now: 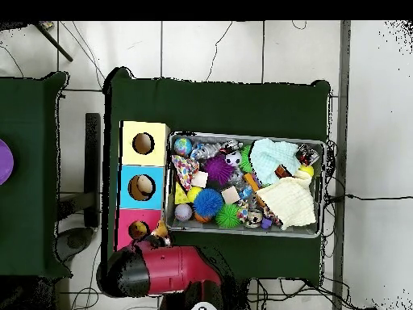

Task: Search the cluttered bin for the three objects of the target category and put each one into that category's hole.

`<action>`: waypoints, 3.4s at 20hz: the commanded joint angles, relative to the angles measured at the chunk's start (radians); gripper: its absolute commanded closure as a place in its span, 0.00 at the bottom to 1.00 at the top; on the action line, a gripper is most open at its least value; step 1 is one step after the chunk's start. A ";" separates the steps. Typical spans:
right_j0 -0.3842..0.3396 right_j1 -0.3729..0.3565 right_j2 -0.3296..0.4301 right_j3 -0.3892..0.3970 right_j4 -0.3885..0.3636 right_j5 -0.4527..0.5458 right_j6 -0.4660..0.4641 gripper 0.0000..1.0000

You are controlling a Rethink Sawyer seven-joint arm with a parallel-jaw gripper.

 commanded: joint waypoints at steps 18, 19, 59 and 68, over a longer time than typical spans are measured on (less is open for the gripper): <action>0.112 0.082 -0.042 -0.037 0.121 -0.031 0.259 1.00; 0.129 0.082 -0.051 -0.044 0.126 -0.024 0.266 1.00; 0.136 0.022 -0.090 -0.145 0.204 0.146 0.204 1.00; 0.155 0.029 -0.094 -0.166 0.206 0.164 0.222 1.00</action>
